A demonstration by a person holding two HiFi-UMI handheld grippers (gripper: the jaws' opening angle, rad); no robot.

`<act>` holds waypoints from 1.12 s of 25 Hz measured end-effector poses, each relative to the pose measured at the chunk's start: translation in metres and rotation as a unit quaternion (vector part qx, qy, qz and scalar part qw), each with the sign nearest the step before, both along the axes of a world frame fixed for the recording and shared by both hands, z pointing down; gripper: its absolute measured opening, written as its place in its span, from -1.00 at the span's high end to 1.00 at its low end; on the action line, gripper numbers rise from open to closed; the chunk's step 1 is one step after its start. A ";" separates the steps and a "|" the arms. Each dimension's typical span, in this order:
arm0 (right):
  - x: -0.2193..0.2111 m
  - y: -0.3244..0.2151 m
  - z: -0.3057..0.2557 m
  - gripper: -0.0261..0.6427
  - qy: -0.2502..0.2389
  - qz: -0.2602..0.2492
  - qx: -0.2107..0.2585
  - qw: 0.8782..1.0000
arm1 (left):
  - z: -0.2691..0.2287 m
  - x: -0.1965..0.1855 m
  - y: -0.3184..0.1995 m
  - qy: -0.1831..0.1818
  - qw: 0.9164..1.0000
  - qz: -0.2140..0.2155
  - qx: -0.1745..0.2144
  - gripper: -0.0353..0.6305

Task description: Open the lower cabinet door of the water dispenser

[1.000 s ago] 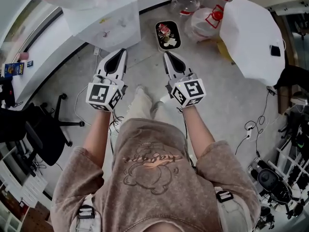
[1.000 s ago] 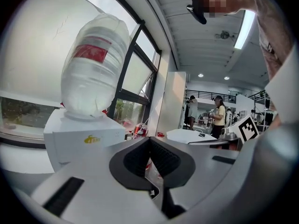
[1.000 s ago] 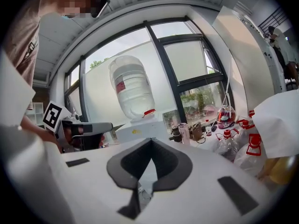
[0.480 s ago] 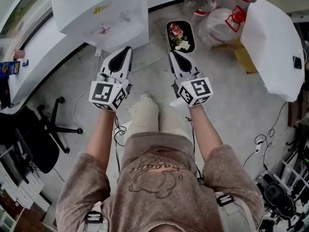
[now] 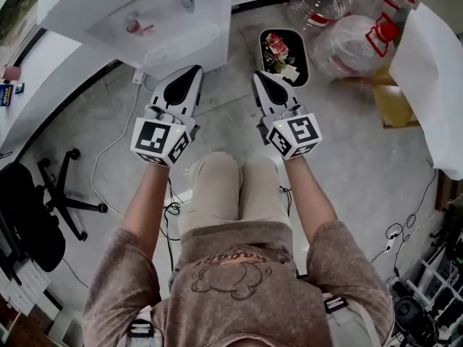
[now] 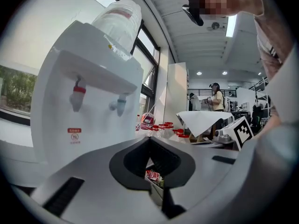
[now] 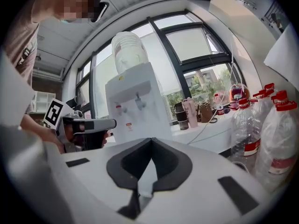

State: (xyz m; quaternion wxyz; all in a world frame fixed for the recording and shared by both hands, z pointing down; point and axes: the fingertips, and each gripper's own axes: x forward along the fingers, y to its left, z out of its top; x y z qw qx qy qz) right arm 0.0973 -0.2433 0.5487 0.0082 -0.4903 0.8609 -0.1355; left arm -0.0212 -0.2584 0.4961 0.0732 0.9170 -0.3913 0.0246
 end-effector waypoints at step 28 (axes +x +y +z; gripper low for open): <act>-0.014 -0.022 0.122 0.58 -0.013 -0.078 0.039 0.996 | 0.110 -0.001 0.000 0.012 0.998 -0.028 0.047 0.84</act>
